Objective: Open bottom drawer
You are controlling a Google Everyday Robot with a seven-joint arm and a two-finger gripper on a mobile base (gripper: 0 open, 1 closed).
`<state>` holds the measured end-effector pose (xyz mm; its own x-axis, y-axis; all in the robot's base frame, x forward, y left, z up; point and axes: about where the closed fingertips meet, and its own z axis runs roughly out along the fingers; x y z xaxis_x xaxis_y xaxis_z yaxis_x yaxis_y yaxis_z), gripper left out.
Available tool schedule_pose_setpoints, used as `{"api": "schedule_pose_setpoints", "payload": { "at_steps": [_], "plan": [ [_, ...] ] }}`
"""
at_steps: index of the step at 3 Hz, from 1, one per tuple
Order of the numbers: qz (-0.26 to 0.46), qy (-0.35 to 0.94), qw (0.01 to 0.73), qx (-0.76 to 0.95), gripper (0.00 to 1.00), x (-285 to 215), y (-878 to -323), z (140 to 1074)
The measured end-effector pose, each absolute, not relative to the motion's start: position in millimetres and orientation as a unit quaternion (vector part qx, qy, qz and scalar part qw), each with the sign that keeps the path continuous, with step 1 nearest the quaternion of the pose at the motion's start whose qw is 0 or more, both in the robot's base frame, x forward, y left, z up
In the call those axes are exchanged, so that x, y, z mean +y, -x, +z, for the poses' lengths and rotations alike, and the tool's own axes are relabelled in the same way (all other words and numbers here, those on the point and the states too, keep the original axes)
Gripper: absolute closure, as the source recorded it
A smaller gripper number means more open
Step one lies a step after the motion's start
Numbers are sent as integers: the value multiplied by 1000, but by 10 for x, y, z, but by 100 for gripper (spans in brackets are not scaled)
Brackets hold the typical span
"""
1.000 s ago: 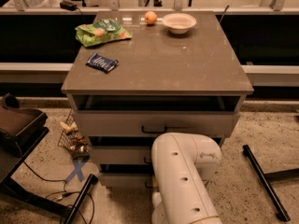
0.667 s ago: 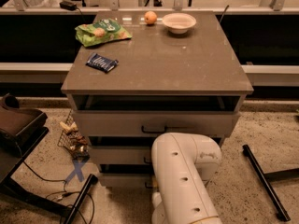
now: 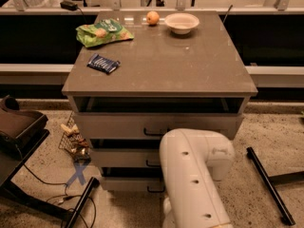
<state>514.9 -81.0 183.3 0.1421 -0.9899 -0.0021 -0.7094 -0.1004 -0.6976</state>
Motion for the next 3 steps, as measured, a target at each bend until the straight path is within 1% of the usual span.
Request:
{"api": "schedule_pose_setpoints", "payload": {
  "at_steps": [1, 2, 3],
  "plan": [
    [-225, 724, 237, 608, 100, -1254, -4717, 2170],
    [-213, 735, 215, 607, 82, -1441, -4484, 2284],
    [-215, 734, 222, 605, 51, -1381, -4556, 2256]
  ]
}}
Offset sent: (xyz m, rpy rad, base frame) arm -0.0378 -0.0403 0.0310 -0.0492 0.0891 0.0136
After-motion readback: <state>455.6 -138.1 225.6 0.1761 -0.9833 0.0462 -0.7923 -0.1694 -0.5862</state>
